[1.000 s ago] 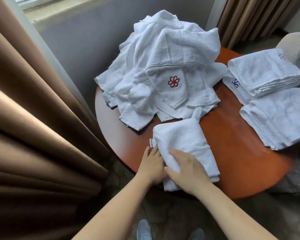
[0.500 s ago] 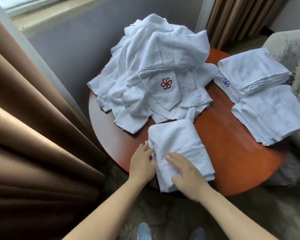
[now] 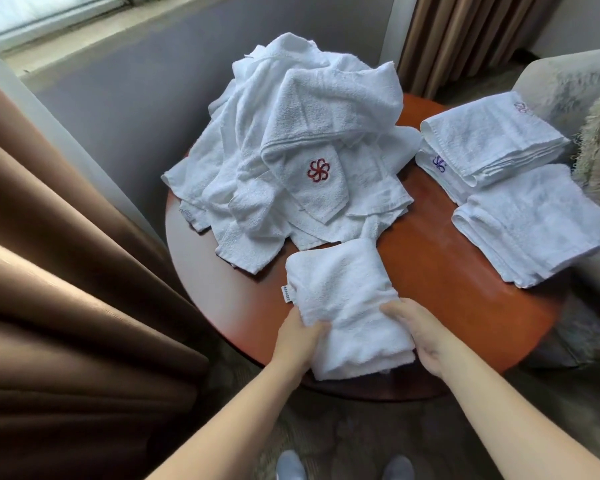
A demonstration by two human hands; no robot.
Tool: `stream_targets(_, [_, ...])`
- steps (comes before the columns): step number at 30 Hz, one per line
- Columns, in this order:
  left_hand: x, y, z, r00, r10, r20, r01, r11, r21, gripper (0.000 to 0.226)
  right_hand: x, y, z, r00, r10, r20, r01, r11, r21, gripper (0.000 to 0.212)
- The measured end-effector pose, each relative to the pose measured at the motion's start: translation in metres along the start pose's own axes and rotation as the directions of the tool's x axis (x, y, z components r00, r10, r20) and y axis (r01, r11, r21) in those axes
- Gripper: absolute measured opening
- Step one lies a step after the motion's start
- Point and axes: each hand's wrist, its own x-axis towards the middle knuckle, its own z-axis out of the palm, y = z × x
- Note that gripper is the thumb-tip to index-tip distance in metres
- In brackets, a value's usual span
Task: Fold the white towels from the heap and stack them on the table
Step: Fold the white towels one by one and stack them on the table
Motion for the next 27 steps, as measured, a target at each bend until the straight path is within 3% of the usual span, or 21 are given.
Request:
stream_targets(3, [0.005, 0.007, -0.004, 0.994, 0.003, 0.111, 0.027, 0.963, -0.267, 0.045, 0.002, -0.001, -0.008, 0.998, 0.012, 0.054, -0.011, 1.0, -0.006, 0.055])
stream_targets(5, [0.011, 0.009, -0.011, 0.987, -0.041, 0.155, 0.085, 0.953, -0.291, 0.046, 0.002, -0.002, -0.01, 1.0, -0.003, -0.004, 0.003, 0.998, -0.07, 0.06])
stream_targets(8, [0.023, 0.002, -0.021, 0.994, -0.105, 0.014, 0.106, 0.991, -0.088, 0.036, 0.0, -0.003, -0.009, 0.994, -0.031, -0.107, 0.019, 0.993, -0.114, 0.057])
stream_targets(10, [0.023, -0.001, -0.023, 0.988, -0.065, -0.137, 0.082, 0.989, 0.124, 0.041, 0.001, 0.001, -0.008, 0.978, -0.105, -0.178, 0.042, 0.945, -0.326, 0.075])
stream_targets(11, [0.021, -0.002, -0.021, 0.976, 0.038, -0.215, 0.021, 0.963, 0.268, 0.047, 0.0, 0.003, -0.007, 0.963, -0.17, -0.211, 0.051, 0.878, -0.476, 0.085])
stream_targets(12, [0.016, -0.002, -0.019, 0.936, 0.226, -0.27, -0.092, 0.898, 0.431, 0.051, -0.002, 0.002, -0.006, 0.936, -0.264, -0.232, 0.075, 0.794, -0.603, 0.088])
stream_targets(14, [0.012, -0.005, -0.01, 0.744, 0.634, -0.212, -0.335, 0.628, 0.702, 0.052, -0.005, -0.001, -0.002, 0.833, -0.513, -0.205, 0.194, 0.619, -0.761, 0.076])
stream_targets(15, [0.013, -0.004, -0.004, 0.658, 0.742, -0.128, -0.404, 0.491, 0.771, 0.053, -0.006, -0.003, 0.002, 0.792, -0.592, -0.149, 0.248, 0.535, -0.807, 0.068])
stream_targets(17, [0.015, -0.003, 0.009, 0.617, 0.785, 0.054, -0.481, 0.322, 0.816, 0.054, 0.0, -0.002, 0.012, 0.788, -0.615, -0.037, 0.296, 0.43, -0.853, 0.062])
stream_targets(19, [0.022, -0.008, 0.019, 0.66, 0.726, 0.194, -0.495, 0.227, 0.839, 0.057, 0.006, 0.007, 0.023, 0.807, -0.591, 0.002, 0.306, 0.416, -0.856, 0.066])
stream_targets(21, [0.026, -0.014, 0.022, 0.782, 0.578, 0.233, -0.427, 0.224, 0.876, 0.067, 0.009, 0.021, 0.03, 0.822, -0.568, -0.037, 0.291, 0.475, -0.831, 0.08])
stream_targets(24, [0.029, -0.019, 0.02, 0.908, 0.361, 0.212, -0.327, 0.296, 0.897, 0.089, 0.008, 0.032, 0.031, 0.86, -0.417, -0.293, 0.144, 0.751, -0.645, 0.109])
stream_targets(27, [0.023, -0.007, 0.019, 0.91, 0.373, 0.183, -0.283, 0.233, 0.93, 0.084, 0.009, 0.029, 0.023, 0.884, -0.287, -0.369, 0.012, 0.803, -0.596, 0.103])
